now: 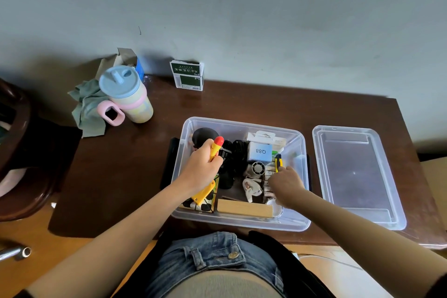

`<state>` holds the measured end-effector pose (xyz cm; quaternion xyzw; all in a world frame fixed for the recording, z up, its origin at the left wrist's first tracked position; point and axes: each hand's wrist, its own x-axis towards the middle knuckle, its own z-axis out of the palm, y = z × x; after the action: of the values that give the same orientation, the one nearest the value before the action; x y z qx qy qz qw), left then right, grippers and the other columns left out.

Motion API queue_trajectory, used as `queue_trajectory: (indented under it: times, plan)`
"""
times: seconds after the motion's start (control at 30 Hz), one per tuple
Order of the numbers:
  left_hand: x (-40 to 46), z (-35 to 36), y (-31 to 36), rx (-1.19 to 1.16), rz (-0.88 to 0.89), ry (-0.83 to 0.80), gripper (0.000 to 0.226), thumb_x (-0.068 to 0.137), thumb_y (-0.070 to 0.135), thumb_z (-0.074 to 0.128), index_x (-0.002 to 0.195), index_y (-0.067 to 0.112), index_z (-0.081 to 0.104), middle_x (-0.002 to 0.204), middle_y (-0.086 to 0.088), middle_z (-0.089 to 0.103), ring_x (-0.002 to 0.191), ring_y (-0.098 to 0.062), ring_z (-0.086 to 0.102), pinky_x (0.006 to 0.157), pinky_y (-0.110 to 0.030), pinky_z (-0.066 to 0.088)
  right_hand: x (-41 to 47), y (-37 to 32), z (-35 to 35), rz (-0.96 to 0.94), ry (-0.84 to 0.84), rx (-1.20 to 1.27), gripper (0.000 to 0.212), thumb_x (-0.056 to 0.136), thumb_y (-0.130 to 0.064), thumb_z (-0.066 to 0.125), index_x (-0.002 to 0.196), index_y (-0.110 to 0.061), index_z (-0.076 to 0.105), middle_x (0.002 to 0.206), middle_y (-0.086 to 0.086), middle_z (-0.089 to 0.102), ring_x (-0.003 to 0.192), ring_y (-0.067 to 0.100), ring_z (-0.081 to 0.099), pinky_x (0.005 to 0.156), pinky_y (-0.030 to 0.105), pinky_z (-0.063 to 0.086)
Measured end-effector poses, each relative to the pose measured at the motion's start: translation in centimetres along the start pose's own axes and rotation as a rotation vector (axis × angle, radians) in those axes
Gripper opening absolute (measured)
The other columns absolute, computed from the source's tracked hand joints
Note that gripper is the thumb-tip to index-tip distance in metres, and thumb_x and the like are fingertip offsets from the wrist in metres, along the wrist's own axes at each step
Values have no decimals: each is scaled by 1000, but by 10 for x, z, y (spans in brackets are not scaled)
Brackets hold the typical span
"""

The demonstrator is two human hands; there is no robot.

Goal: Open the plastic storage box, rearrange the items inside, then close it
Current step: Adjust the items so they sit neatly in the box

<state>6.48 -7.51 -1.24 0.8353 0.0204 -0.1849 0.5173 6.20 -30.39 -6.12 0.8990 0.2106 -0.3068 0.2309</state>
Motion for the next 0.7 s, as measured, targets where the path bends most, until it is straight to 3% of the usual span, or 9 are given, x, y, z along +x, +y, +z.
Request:
queue_trajectory:
  times: [0.23, 0.33, 0.4, 0.47, 0.53, 0.6, 0.7]
  plan:
    - [3, 4, 10, -49, 34, -17, 32, 97, 27, 48, 69, 14, 41, 50, 4, 36, 46, -10, 37, 54, -30, 34, 0, -6, -3, 0, -27, 43, 18, 86, -8, 57, 101, -15, 64, 103, 2, 66, 102, 20, 57, 85, 28, 42]
    - [4, 4, 13, -60, 39, -16, 41, 97, 33, 49, 61, 17, 37, 44, 10, 33, 42, -7, 35, 54, -29, 33, -6, -2, -11, -6, -49, 126, 8, 83, -7, 57, 79, -13, 57, 82, 1, 60, 92, 23, 61, 69, 28, 44]
    - [4, 4, 14, -62, 44, -21, 42, 97, 33, 49, 59, 19, 38, 40, 12, 33, 39, -5, 35, 52, -24, 31, -9, 2, -16, 7, -48, 221, 28, 80, -5, 57, 61, -14, 39, 66, -2, 42, 78, 24, 55, 61, 27, 41]
    - [4, 6, 14, -53, 43, -33, 39, 97, 33, 48, 64, 14, 48, 37, 13, 35, 39, -3, 37, 52, -21, 32, -13, 5, -21, 18, -59, 301, 34, 80, -9, 60, 59, -15, 34, 63, -2, 36, 71, 22, 48, 55, 25, 37]
    - [4, 8, 14, -38, 40, -53, 34, 98, 33, 48, 75, 11, 60, 38, 14, 39, 41, -2, 40, 55, -23, 35, -16, 7, -26, 14, -67, 374, 28, 82, -18, 61, 64, -14, 41, 67, -1, 44, 72, 21, 49, 53, 25, 39]
    - [4, 10, 14, -36, 51, -82, 31, 98, 32, 46, 80, 14, 63, 43, 11, 38, 47, -8, 42, 59, -28, 37, -18, 10, -31, -3, -52, 428, 13, 83, -22, 61, 84, -11, 54, 84, 2, 59, 80, 21, 54, 65, 29, 47]
    - [4, 11, 13, -20, 57, -108, 31, 99, 35, 43, 88, 16, 66, 45, 11, 35, 51, -15, 46, 59, -27, 36, -21, 23, -41, 0, -11, 546, 22, 83, -28, 61, 100, -16, 61, 99, -1, 65, 87, 17, 58, 69, 27, 46]
